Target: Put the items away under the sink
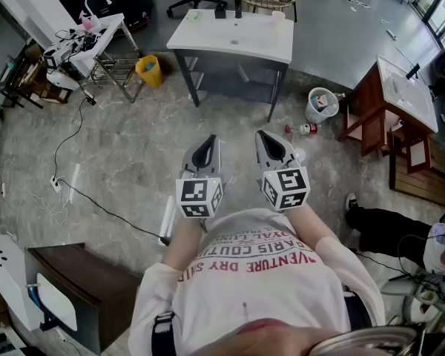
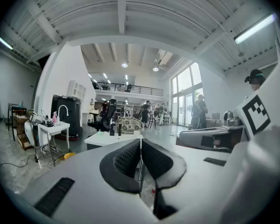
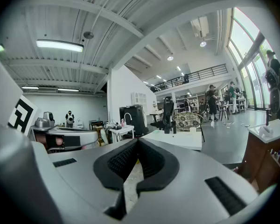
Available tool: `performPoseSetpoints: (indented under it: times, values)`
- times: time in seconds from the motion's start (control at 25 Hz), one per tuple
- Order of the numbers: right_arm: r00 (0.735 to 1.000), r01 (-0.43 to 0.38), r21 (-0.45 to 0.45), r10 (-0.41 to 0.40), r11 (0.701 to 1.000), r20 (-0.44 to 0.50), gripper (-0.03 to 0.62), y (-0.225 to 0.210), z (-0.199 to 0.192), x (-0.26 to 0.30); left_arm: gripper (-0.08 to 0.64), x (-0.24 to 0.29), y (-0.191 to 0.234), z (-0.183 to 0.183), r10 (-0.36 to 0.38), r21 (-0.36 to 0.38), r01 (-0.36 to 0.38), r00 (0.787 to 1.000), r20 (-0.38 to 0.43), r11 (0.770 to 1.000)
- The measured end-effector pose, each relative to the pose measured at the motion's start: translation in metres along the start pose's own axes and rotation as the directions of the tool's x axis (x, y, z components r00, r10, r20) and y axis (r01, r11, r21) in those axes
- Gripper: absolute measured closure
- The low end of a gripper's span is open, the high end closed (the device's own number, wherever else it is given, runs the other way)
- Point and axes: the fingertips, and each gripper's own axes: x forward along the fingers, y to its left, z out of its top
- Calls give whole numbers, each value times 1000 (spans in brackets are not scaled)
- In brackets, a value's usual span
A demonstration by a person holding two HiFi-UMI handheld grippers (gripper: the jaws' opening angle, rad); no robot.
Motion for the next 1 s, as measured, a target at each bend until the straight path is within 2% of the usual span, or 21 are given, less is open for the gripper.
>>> performPoseSetpoints:
  times: [0.44,0.64,1.0]
  values:
    - [1000,-8,-5,8,1000,-14,568,4,-4,11,532,4,9,-2,-14,-5,14,1000,-3,1000]
    - [999,29,29,-28,999,-25,568,3,-11,15,532,-2,20,-5,-10,-15,10,1000,3,1000]
    - [997,49,41,-47,998,-67,568,45,-30,59,532,-29,94,-29,32,-41,-34,999,-37,999]
